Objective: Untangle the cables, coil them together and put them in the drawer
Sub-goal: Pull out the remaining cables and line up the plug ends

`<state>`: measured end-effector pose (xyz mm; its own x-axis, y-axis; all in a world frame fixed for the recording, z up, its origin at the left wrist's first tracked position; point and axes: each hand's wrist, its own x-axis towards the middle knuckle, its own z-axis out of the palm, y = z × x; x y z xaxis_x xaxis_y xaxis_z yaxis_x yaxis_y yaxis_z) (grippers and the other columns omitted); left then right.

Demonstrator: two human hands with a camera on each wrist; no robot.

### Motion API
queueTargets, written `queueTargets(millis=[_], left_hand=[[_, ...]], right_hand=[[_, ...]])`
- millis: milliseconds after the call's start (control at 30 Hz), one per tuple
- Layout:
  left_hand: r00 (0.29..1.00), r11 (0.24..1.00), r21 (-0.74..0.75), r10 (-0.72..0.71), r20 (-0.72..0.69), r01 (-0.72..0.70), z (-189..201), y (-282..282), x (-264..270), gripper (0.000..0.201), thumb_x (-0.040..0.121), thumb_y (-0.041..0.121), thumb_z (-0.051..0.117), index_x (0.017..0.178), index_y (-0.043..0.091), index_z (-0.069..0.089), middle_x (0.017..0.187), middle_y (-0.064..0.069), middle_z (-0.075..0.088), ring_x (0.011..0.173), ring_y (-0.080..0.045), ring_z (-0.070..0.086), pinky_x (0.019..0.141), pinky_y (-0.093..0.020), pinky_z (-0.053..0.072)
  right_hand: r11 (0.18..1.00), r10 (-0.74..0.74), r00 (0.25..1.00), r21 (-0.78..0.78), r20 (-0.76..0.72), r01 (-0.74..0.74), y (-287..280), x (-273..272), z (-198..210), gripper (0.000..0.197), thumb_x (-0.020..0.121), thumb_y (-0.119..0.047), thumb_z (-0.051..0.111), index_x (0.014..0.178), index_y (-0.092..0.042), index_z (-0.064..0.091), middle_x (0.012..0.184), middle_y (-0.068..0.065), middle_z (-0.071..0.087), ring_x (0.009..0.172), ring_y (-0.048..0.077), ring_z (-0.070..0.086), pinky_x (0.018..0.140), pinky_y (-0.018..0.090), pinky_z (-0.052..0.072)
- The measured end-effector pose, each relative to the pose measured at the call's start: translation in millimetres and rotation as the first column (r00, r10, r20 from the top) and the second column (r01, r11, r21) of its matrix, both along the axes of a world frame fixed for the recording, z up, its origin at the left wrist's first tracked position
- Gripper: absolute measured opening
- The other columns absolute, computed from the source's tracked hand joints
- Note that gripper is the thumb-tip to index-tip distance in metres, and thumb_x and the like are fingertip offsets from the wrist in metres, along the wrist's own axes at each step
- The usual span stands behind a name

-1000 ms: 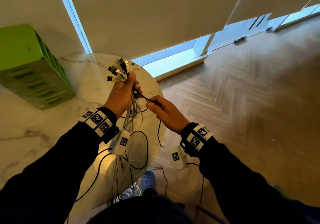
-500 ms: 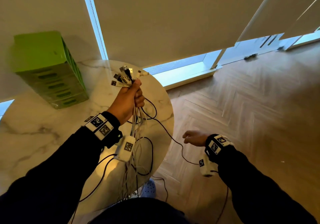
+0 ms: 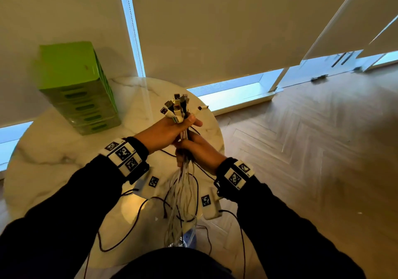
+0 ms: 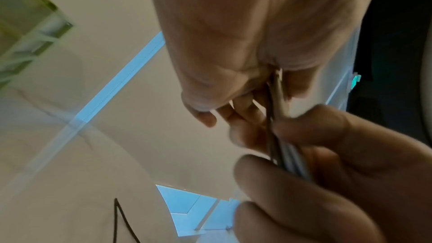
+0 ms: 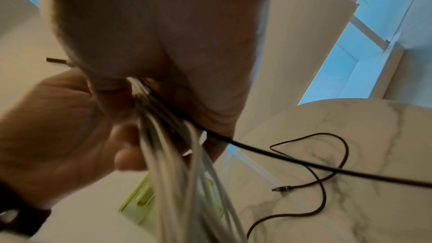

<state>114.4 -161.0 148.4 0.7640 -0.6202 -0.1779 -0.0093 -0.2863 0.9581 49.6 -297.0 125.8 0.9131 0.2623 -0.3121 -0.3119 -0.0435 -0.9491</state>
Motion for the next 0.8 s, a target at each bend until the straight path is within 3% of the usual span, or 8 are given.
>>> queueTargets(millis=[100,200,300,467,600,667,733,800], left_hand=[[0.998,0.996,-0.086,0.026,-0.061,-0.031,-2,24,7,0.025,0.095,0.037,0.061,0.107,0.021,0.075,0.121,0.003,0.073,0.122,-0.010,0.061,0.105,-0.035,0.043],[0.986,0.963,-0.265,0.005,-0.169,-0.050,-4,41,6,0.012,0.085,0.028,0.077,0.096,0.023,0.079,0.122,-0.015,0.071,0.118,-0.016,0.063,0.101,-0.031,0.046],[0.989,0.918,-0.382,0.060,-0.138,-0.109,-6,57,2,0.010,0.081,0.028,0.078,0.090,0.031,0.078,0.118,-0.005,0.072,0.117,-0.015,0.063,0.100,-0.030,0.047],[0.980,0.942,-0.278,0.198,0.013,-0.187,-2,78,-3,0.016,0.087,0.008,0.075,0.096,0.021,0.073,0.107,0.000,0.073,0.107,-0.007,0.067,0.092,-0.022,0.049],[0.956,0.902,-0.329,0.293,-0.014,-0.281,-5,117,-3,0.019,0.084,0.014,0.078,0.094,0.029,0.075,0.114,-0.008,0.073,0.120,-0.019,0.064,0.106,-0.036,0.044],[0.958,0.863,-0.416,0.262,-0.120,-0.288,-5,139,-7,0.031,0.084,0.020,0.076,0.114,0.024,0.071,0.122,-0.008,0.071,0.123,-0.021,0.063,0.106,-0.036,0.045],[0.943,0.823,-0.481,0.185,-0.276,-0.302,-12,163,-16,0.068,0.077,0.034,0.084,0.135,0.012,0.056,0.132,-0.010,0.066,0.120,-0.021,0.064,0.095,-0.031,0.051],[0.924,0.810,-0.500,0.127,-0.361,-0.307,-24,185,-30,0.098,0.064,0.043,0.092,0.140,0.001,0.047,0.125,-0.015,0.065,0.102,-0.023,0.068,0.081,-0.030,0.054]], right_hand=[[0.988,0.108,0.991,0.118,-0.083,-0.098,17,-4,4,0.013,0.094,-0.006,0.040,0.083,-0.013,0.043,0.059,0.004,0.029,0.049,0.017,0.030,0.052,0.032,0.030],[0.957,0.243,0.966,0.187,-0.088,-0.224,30,-6,12,0.020,0.090,-0.006,0.035,0.073,-0.018,0.035,0.058,0.002,0.017,0.047,0.015,0.015,0.050,0.032,0.018],[0.965,0.241,0.962,0.133,-0.130,-0.224,48,-4,11,0.020,0.090,-0.012,0.038,0.072,-0.019,0.033,0.056,0.002,0.019,0.048,0.016,0.015,0.053,0.036,0.018],[0.922,0.158,0.984,-0.346,-0.077,-0.175,84,16,7,0.020,0.099,-0.020,0.042,0.080,-0.014,0.044,0.066,0.004,0.046,0.056,0.019,0.046,0.065,0.038,0.041],[0.962,0.162,0.972,-0.191,-0.169,-0.194,117,25,14,0.022,0.097,-0.017,0.045,0.076,-0.017,0.038,0.060,-0.001,0.034,0.053,0.016,0.033,0.058,0.034,0.031],[0.972,0.184,0.968,-0.113,-0.168,-0.205,134,26,23,0.024,0.095,-0.016,0.044,0.073,-0.020,0.034,0.061,-0.002,0.026,0.053,0.014,0.026,0.056,0.033,0.026],[0.971,0.222,0.965,-0.061,-0.140,-0.232,154,26,34,0.026,0.095,-0.018,0.040,0.070,-0.021,0.034,0.059,-0.004,0.025,0.051,0.012,0.026,0.055,0.031,0.026],[0.970,0.242,0.962,-0.004,-0.128,-0.244,172,28,47,0.030,0.098,-0.016,0.037,0.069,-0.019,0.040,0.053,-0.005,0.032,0.048,0.010,0.032,0.055,0.029,0.031]])
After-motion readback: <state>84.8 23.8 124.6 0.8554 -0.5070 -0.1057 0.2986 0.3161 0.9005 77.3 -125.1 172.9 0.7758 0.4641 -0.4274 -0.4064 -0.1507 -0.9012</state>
